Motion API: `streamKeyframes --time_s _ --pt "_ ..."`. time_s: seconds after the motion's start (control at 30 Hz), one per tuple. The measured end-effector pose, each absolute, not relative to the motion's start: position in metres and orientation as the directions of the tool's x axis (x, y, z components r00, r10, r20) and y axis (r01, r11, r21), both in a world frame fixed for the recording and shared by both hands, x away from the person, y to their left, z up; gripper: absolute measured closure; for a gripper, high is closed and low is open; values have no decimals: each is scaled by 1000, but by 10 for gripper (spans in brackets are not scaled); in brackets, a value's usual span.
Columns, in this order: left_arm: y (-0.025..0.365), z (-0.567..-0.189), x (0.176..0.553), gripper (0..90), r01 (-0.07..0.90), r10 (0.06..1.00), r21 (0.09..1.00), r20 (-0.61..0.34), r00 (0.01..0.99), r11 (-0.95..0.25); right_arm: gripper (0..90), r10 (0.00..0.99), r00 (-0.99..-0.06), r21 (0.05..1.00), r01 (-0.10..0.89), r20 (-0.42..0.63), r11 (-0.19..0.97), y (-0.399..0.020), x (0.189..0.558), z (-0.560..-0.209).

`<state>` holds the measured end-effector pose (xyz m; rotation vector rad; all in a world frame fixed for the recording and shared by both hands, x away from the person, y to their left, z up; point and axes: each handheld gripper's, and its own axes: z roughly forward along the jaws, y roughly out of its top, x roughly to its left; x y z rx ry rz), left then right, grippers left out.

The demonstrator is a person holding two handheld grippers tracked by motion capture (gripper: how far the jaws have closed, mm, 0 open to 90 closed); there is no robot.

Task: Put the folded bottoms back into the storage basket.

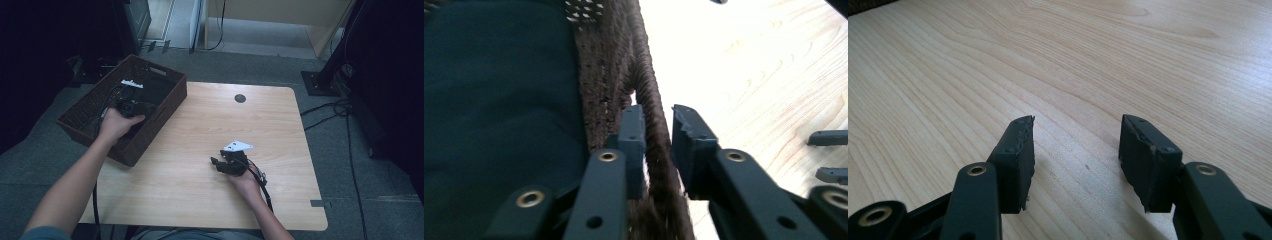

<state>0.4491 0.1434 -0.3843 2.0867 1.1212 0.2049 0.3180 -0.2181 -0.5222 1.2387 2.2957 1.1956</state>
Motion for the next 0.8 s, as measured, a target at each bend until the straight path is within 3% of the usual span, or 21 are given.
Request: streamKeyframes --time_s 0.3,0.47,0.8 --pt "159 -396 440 854 676 785 655 -199 587 -339 483 790 -598 771 564 133 297 -217 319 -522" --pt "147 -403 437 900 678 782 637 -183 595 -367 483 790 -598 770 565 135 296 -217 319 -522" --pt "116 -404 442 900 711 790 621 -230 568 -330 483 790 -599 769 565 134 298 -217 319 -522"
